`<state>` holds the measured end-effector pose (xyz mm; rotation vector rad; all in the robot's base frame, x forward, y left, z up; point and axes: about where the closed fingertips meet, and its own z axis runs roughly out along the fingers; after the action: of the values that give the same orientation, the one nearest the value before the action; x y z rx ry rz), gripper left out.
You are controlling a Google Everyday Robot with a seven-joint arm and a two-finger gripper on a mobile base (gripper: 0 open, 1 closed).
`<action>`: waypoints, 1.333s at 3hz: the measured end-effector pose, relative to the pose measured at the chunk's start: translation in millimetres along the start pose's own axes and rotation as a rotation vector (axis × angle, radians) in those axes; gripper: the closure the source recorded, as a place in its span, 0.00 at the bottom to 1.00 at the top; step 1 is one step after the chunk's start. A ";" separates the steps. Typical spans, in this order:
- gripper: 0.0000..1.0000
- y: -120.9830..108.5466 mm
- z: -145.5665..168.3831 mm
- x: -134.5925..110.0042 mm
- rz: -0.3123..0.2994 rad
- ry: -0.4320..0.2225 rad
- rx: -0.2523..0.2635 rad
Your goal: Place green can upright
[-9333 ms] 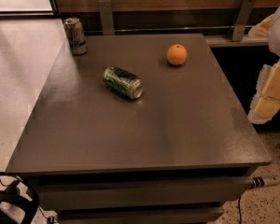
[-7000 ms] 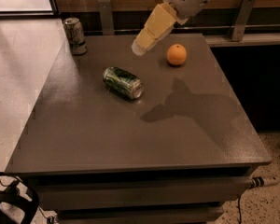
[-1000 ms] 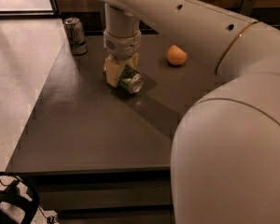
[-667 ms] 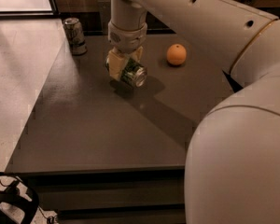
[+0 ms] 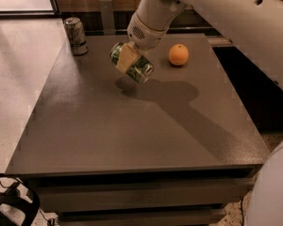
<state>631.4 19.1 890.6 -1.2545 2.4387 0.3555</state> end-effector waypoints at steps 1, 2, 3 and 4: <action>1.00 -6.0 -7.0 0.5 -0.057 -0.173 -0.059; 1.00 -11.3 -10.5 1.5 -0.100 -0.328 -0.111; 1.00 -15.6 -7.6 -1.0 -0.137 -0.469 -0.162; 1.00 -18.7 0.2 -4.9 -0.173 -0.589 -0.203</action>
Offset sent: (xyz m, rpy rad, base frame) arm 0.0087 -0.0250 0.0189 0.4922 -0.2393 0.1812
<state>649.4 12.1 891.6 -1.2129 1.8187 0.8098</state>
